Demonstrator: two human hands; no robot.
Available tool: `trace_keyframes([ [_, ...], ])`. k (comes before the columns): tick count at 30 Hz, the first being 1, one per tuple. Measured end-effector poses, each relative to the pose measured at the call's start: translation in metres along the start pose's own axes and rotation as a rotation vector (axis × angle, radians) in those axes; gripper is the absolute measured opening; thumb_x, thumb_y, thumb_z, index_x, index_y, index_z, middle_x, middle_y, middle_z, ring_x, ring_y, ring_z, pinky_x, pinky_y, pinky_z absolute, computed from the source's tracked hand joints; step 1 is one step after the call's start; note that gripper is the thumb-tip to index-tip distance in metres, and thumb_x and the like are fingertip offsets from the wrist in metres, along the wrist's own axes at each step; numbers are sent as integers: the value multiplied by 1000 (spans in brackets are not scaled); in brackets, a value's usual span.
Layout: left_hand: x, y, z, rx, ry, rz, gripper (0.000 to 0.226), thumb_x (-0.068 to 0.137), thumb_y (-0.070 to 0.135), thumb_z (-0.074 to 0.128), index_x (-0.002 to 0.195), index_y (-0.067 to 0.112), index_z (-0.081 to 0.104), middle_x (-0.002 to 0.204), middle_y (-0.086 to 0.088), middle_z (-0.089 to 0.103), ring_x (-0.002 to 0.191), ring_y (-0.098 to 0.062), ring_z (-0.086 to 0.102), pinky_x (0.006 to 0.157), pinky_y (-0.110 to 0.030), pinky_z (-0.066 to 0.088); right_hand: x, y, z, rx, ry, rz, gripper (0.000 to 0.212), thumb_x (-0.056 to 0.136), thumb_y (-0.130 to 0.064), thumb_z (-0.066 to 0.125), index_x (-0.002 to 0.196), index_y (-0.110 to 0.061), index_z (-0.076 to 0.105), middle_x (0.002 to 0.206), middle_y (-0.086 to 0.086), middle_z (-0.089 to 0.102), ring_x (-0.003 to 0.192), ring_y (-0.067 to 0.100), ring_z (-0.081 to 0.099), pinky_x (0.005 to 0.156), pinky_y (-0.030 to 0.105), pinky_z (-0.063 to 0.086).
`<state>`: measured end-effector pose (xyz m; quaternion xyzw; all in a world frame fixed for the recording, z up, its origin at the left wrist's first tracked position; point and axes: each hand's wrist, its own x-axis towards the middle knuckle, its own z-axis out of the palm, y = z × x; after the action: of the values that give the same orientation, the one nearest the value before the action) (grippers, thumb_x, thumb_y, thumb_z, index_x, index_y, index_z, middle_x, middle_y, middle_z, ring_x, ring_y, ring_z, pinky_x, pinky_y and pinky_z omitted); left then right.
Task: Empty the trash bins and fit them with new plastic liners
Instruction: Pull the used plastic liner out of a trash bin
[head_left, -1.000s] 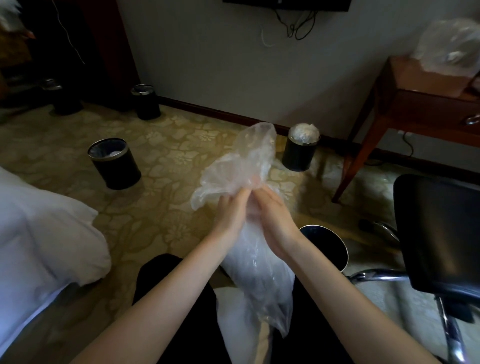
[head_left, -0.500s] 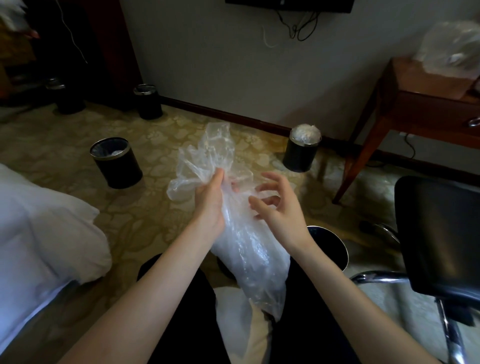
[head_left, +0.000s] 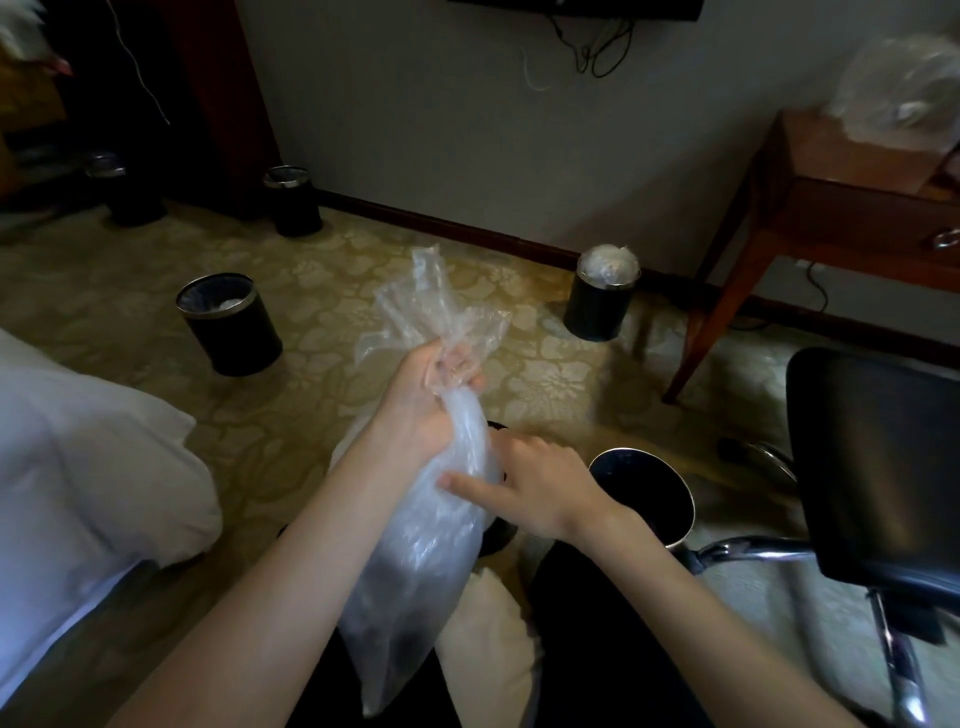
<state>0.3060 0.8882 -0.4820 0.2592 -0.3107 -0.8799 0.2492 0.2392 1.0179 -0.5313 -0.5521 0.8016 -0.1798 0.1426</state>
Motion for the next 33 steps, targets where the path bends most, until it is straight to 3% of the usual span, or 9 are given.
trace_keyframes([
  [2,-1,0,1,36,-35,36,18,99,7,42,105,6,59,49,7,55,40,-5,52,39,-17,37,1,3,-3,53,10,59,72,65,-99,32,96,-35,49,90,-16,57,85,12,56,71,32,39],
  [5,-3,2,1,164,-46,50,28,102,19,44,119,8,62,67,3,67,47,-4,58,40,-17,41,5,6,-9,47,111,46,106,57,-98,43,140,-33,35,131,-7,49,123,16,46,103,35,40],
  [8,-4,-3,3,267,-99,-13,31,100,30,47,105,17,75,94,-4,75,77,-12,70,68,-25,55,11,-2,-14,99,175,-9,130,53,-96,50,155,-25,13,160,-4,21,148,15,17,122,40,19],
  [11,-7,-5,8,279,-117,-12,29,95,30,53,96,19,79,94,-4,74,87,-14,68,74,-28,54,20,-3,-18,108,210,-61,106,63,-83,60,149,-27,33,154,-6,35,144,16,28,118,43,28],
  [15,-10,1,13,263,-198,6,34,94,24,53,121,7,64,88,-2,71,75,-10,66,65,-23,52,24,4,-16,175,207,-9,58,81,-49,72,129,-20,58,134,1,56,130,25,47,107,47,37],
  [18,-9,8,20,215,-293,12,19,91,16,49,88,14,67,59,6,44,50,-5,39,55,-19,37,20,6,-11,216,148,31,24,84,-35,71,95,-16,62,98,-1,58,105,26,55,90,33,36],
  [23,-8,18,22,152,-384,-6,17,80,27,55,90,14,58,54,7,39,52,-8,30,57,-24,29,16,10,-3,170,67,40,25,91,-31,62,78,-11,61,84,-1,53,95,24,51,87,29,26],
  [29,-9,40,27,103,-360,76,25,81,26,57,98,8,63,66,2,48,59,-12,44,60,-25,36,19,16,3,142,-32,106,23,97,-27,52,96,-16,71,109,9,65,117,30,49,101,34,27],
  [33,-6,50,16,320,-194,232,67,89,62,49,134,12,53,114,-5,71,106,-18,67,94,-38,51,19,19,3,372,-17,216,27,95,-25,50,76,-24,70,103,5,67,106,28,58,96,39,41],
])
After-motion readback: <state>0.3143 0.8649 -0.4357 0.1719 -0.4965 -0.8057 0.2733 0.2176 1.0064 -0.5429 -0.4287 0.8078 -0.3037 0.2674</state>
